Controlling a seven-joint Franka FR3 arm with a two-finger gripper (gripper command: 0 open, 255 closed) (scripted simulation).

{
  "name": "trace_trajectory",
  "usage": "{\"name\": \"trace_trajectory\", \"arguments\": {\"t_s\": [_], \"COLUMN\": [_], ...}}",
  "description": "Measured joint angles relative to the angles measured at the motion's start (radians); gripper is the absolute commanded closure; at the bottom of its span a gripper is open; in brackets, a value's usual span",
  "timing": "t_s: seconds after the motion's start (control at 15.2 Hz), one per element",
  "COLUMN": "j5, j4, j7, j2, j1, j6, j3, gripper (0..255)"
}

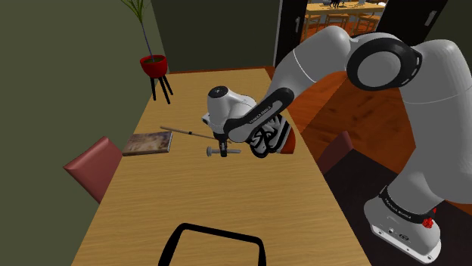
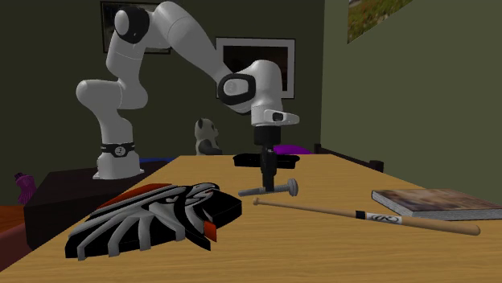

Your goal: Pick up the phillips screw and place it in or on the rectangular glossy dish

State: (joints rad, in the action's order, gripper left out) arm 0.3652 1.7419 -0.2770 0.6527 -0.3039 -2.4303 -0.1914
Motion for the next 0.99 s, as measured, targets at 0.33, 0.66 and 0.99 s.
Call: {"name": "trace_trajectory", "arguments": {"t_s": [0.33,0.66,0.99], "j5": [0.0,-0.001,-0.016], "j4": [0.0,0.001,0.002], "j7": [0.0,-0.001,-0.015], "j2": [0.0,-0.004,-0.045], "j1": [0.0,0.001,0.008], "j6": [0.0,0.003,0.041], "j3": [0.0,-0.001,-0.013], "gripper": [255,255,255]}}
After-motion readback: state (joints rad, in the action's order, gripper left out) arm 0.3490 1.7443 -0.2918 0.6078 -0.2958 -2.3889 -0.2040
